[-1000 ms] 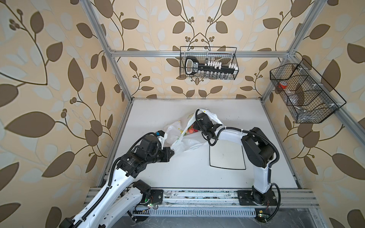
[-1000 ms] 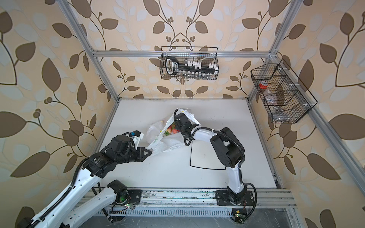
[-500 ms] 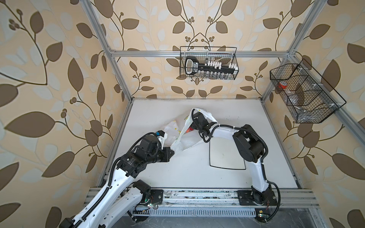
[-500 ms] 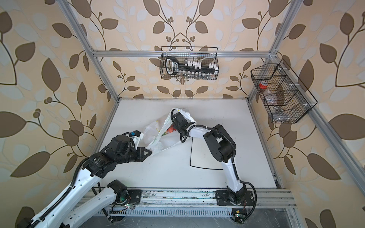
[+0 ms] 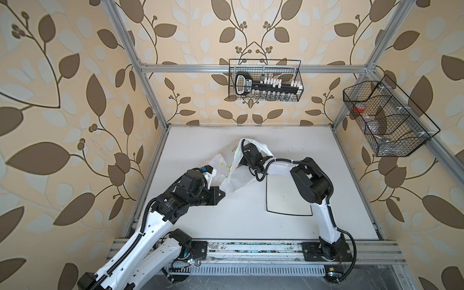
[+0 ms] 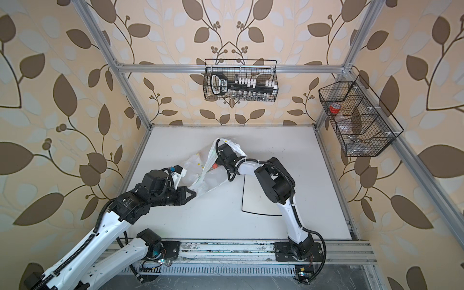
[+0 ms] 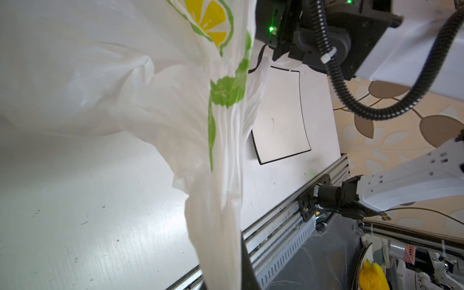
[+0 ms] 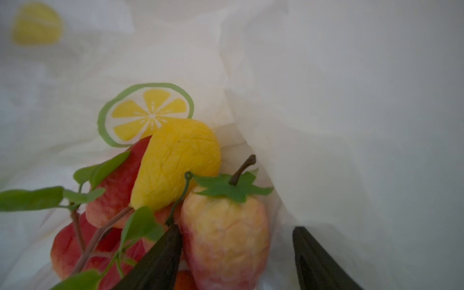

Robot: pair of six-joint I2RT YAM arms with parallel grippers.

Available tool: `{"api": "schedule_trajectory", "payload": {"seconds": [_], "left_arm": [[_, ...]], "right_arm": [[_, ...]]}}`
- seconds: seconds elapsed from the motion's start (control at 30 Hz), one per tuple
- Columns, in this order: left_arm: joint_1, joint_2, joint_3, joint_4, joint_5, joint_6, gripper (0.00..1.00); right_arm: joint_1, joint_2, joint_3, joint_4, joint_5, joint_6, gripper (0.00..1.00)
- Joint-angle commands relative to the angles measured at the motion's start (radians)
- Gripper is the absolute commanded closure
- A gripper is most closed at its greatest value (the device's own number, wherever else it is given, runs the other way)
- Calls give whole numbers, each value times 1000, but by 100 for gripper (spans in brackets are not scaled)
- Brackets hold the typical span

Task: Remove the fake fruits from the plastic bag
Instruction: 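Lower the right gripper into the bag toward the fake fruits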

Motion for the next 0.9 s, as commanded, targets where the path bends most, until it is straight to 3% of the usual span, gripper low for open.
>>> {"api": "schedule_trajectory", "payload": {"seconds": [0.0,0.2,0.37,0.53,0.87], "left_arm": [[-10,-11,-10,45,70,6,100],[-10,-19,-13,47,59,1,100],[-9,-21,-20,31,-15,-17,100],[-10,-24,-27,28,-101,-52,100],[-10,-24,-39,90,-170,-111,100]], "right_arm": [[-4,54,57,-54,25,-18,30],[-2,70,82,-107,102,-26,40],[8,29,63,-95,119,-68,50],[17,-52,-13,-22,55,-102,56],[35,-215,-197,85,-101,-194,59]]}}
